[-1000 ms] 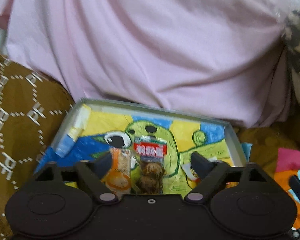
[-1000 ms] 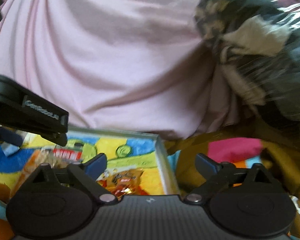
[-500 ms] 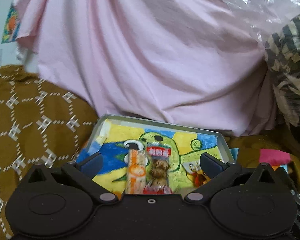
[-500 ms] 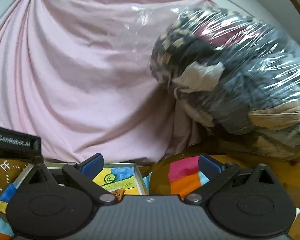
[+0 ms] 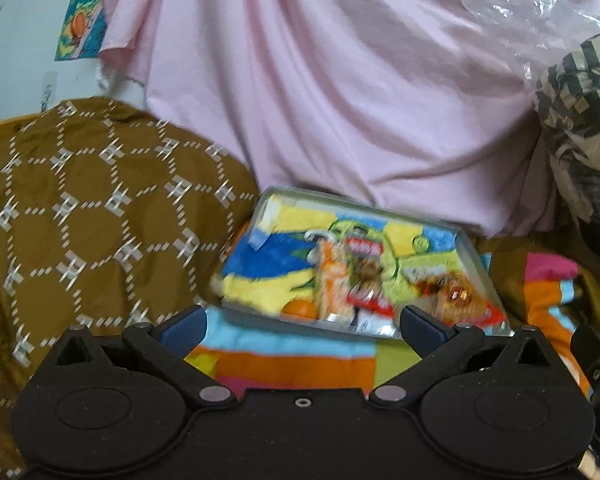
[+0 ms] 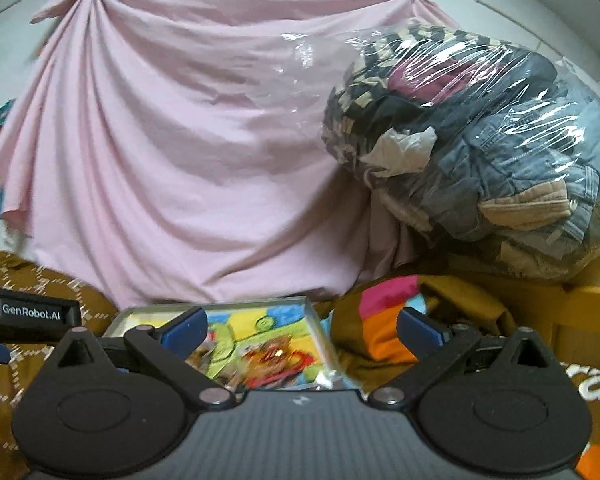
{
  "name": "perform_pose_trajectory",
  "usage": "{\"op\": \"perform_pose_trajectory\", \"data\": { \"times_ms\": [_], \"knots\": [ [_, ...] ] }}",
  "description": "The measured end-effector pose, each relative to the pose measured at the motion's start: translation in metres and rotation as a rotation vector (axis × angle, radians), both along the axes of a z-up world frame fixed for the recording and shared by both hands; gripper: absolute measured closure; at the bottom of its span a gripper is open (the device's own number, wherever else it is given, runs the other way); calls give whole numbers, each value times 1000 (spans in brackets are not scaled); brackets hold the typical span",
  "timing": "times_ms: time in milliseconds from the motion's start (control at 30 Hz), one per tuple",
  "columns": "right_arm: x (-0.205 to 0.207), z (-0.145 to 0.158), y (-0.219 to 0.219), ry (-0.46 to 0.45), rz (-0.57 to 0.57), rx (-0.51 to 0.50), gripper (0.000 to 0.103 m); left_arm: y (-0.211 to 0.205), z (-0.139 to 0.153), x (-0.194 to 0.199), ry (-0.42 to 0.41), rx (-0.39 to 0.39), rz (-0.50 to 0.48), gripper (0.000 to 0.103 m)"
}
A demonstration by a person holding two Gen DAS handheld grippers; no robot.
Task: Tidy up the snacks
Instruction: 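Raise both open tools away from the tray, then move left tool to the yellow wrapped bar while right tool approaches the dark jerky packet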
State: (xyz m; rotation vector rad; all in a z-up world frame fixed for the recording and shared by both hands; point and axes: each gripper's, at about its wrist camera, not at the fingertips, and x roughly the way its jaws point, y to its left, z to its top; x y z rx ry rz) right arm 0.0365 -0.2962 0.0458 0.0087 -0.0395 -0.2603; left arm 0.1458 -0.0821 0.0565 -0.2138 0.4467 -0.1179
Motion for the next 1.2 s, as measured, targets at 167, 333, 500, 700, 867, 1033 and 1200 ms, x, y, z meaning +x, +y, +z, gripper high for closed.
{"op": "perform_pose_trajectory", "data": {
  "times_ms": [167, 333, 500, 700, 867, 1033, 1200],
  "knots": [
    [-18, -10, 12, 61, 38, -8, 0, 15, -17, -23, 34, 38, 0, 1],
    [-31, -18, 18, 142, 75, 30, 0, 27, -34, -42, 74, 55, 6, 1],
    [-36, -28, 22, 221, 96, 72, 0, 36, -49, -55, 111, 79, 5, 1],
    [-32, -42, 28, 336, 111, 99, 0, 42, -63, -63, 142, 96, -3, 1],
    [-22, -54, 38, 448, 133, 85, 0, 45, -73, -66, 172, 114, -13, 1],
    [-17, -62, 48, 495, 149, 55, 0, 50, -81, -68, 191, 123, -7, 1],
    [-13, -65, 51, 530, 158, 51, 0, 54, -87, -66, 210, 128, 6, 1]
  ]
}}
